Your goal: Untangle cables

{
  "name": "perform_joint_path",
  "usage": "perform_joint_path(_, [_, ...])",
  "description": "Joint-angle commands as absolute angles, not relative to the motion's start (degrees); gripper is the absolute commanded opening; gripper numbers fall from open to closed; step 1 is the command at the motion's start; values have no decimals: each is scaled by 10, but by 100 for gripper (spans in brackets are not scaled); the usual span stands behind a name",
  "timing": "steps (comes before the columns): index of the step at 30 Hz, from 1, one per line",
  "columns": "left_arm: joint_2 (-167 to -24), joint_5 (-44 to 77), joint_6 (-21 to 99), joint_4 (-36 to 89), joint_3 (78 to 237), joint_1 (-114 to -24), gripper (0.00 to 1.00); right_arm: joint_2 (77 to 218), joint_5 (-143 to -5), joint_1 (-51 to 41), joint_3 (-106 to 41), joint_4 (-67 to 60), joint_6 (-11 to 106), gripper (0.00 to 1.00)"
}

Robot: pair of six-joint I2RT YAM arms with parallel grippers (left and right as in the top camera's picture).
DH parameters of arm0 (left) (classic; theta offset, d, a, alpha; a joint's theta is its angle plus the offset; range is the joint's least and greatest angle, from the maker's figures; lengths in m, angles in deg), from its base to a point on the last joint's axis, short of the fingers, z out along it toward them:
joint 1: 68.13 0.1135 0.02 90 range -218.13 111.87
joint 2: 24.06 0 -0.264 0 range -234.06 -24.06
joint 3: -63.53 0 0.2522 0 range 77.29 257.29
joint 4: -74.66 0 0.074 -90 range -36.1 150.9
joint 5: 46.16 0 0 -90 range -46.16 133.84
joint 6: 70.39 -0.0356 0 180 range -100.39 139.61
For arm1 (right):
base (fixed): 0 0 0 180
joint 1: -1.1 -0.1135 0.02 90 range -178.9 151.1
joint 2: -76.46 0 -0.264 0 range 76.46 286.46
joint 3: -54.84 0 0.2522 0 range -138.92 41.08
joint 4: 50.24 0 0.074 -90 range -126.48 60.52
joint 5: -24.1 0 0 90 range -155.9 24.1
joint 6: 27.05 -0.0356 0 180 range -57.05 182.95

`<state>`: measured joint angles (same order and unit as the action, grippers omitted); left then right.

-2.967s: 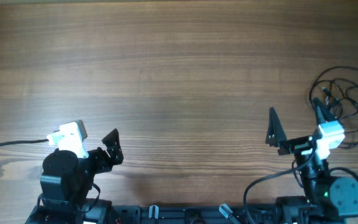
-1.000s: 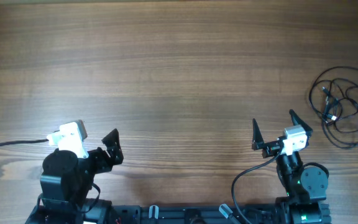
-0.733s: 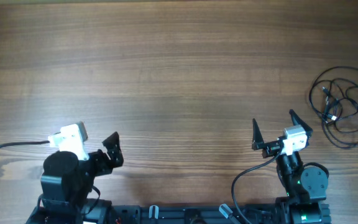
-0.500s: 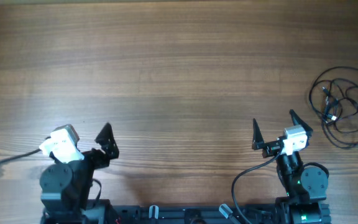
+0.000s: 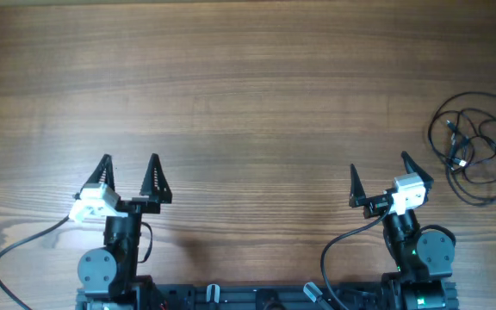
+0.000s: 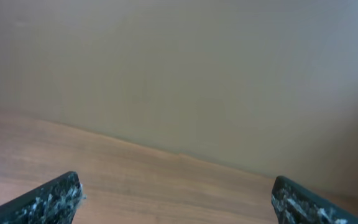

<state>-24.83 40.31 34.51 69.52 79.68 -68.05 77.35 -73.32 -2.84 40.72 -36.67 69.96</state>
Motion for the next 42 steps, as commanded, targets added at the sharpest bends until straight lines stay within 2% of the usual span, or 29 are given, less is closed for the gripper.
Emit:
perform_joint_path(1, [-242,376,281,667,776,-677,100,767,-726,-31,408,-368,705,100])
perform_joint_path(7, [-242,365,262,567,776,-677,100,767,-726,-31,408,-368,705,100])
perform_joint_path(42, [-243,364,275,571,776,-680,100,767,-726,-31,408,-368,705,100])
